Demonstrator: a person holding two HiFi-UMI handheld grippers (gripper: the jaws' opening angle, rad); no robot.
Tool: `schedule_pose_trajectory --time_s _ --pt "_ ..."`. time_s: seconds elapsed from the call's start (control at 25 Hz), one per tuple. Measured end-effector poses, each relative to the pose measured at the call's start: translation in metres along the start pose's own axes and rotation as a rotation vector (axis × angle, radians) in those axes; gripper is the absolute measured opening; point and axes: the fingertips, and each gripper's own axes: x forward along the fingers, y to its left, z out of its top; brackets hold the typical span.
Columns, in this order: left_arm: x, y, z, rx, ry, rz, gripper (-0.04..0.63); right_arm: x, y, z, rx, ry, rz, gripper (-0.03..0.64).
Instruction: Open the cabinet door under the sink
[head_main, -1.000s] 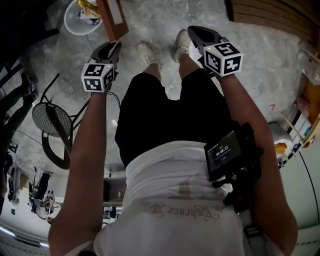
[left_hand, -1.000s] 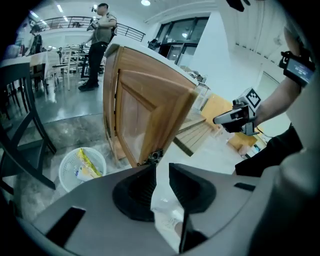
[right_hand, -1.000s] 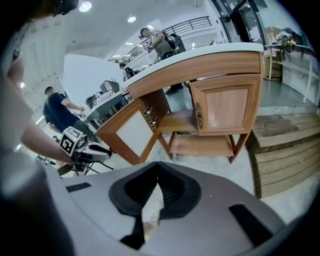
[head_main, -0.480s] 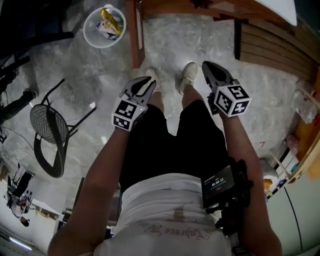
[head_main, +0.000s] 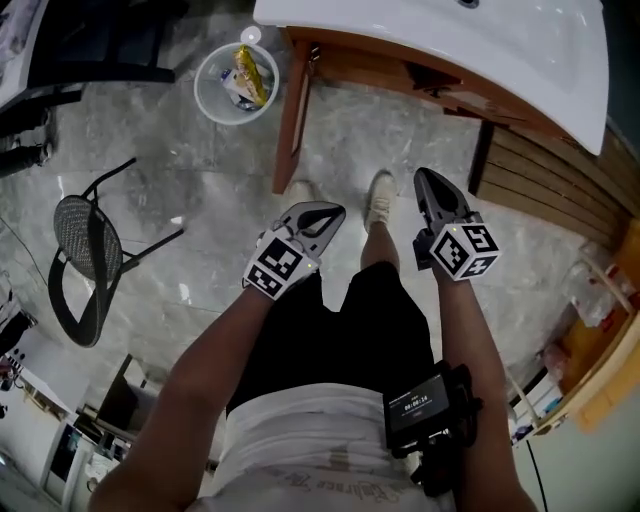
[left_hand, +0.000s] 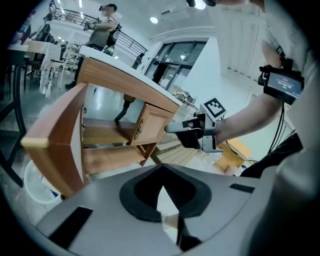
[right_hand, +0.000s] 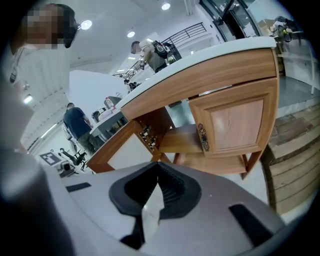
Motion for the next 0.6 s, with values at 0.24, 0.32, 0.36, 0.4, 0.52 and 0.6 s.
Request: schedule_pose_trajectory --time_s 0.24,0.32,0.36,0.4,0.52,0.6 --pt "0.037 -0.001 0.026 -0.05 -0.031 0.064 0.009 0.021 -0.04 0.007 -0.049 0.068 0.044 0.014" --pt "0.047 -0.002 0.035 -0.06 -0.044 0.091 0.009 0.025 -0.055 0.012 -0.054 0.081 0.052 0.014" --pt "0.052 -0.003 0.04 -0.067 -0.052 0.105 0.009 0.028 -0.063 0.014 -0.053 0.087 0.05 0.014" --pt "0.056 -0.003 0.044 -0.075 -0.061 0.119 0.009 0.031 -0.071 0.016 -0.052 0.093 0.047 0.014" --pt "0.065 -0.003 0.053 -0.104 -0.085 0.168 0.009 0.042 -0.091 0.021 -0.073 0.127 0.039 0.014" --pt "0.068 -0.003 0.056 -0.124 -0.098 0.205 0.009 0.051 -0.098 0.021 -0.101 0.16 0.047 0.014"
